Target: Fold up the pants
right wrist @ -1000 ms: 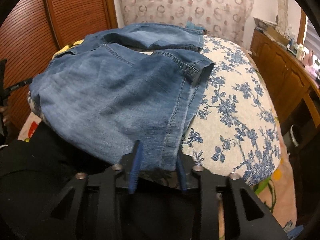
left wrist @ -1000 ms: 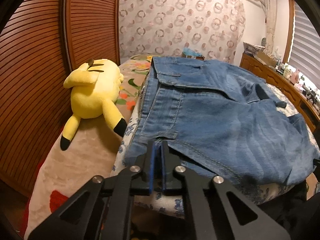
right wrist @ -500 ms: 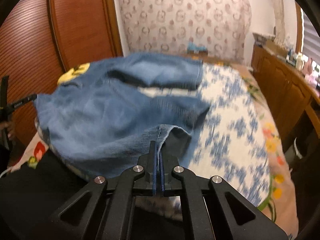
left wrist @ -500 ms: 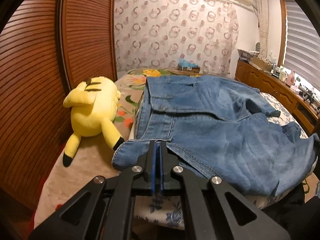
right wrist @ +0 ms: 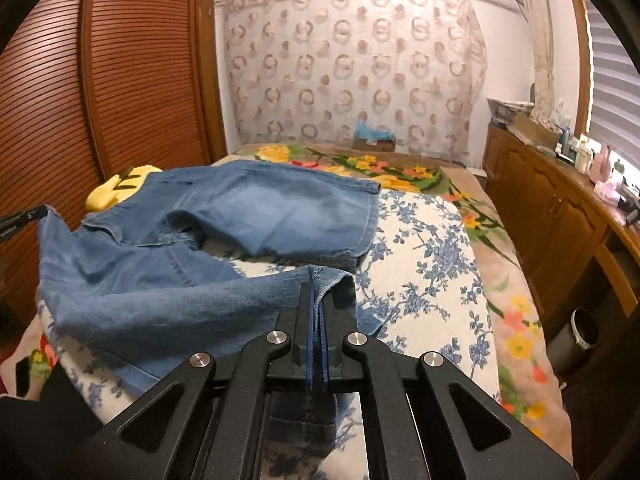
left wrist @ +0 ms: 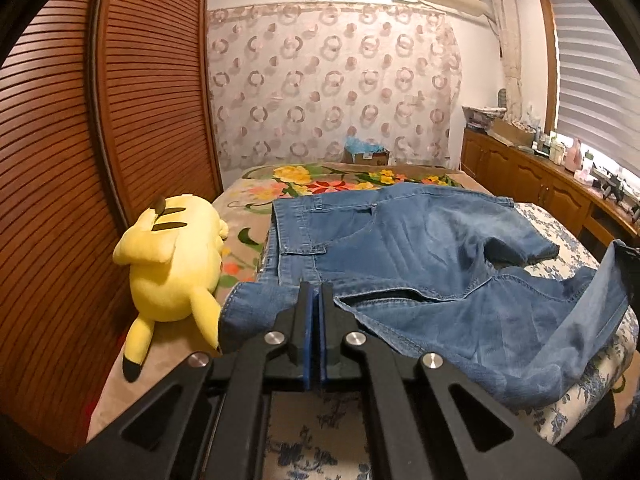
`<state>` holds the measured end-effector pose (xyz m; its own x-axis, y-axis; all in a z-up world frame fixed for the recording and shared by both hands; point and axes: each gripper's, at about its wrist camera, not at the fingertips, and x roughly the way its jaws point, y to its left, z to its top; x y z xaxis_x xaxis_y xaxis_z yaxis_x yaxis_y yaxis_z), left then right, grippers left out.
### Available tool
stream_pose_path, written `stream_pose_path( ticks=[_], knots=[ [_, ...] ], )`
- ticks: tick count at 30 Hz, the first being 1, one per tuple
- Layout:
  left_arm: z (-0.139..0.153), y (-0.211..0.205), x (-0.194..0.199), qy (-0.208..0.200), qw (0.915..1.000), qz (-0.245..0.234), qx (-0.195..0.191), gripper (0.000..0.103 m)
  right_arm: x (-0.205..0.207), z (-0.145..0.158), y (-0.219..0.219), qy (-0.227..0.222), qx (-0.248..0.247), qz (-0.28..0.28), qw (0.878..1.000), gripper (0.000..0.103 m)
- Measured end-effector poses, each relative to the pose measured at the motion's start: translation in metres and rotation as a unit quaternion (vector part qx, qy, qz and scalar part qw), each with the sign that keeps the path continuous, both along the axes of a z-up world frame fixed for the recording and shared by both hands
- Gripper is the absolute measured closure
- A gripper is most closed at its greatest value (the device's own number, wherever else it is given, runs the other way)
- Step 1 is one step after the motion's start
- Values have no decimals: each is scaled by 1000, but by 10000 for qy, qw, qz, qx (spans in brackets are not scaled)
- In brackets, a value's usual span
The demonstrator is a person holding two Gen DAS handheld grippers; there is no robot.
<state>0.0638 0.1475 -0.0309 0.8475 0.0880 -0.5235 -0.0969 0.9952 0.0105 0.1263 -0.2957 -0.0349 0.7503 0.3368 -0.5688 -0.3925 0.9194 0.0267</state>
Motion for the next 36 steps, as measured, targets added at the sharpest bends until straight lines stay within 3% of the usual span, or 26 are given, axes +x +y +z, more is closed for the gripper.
stream_pose_path(
  ticks=[10, 22, 36],
  knots=[
    [4, -3, 31, 101, 9999, -59, 53, 103, 31, -12, -7, 129, 73, -100, 9998, 103],
    [46, -5, 82, -133, 9994, -198, 257, 103, 71, 33, -16, -276, 107, -254, 9992, 103],
    [46, 3, 148, 14, 9994, -135, 321, 103, 128, 42, -17, -258, 1, -328, 9991, 103]
  ],
)
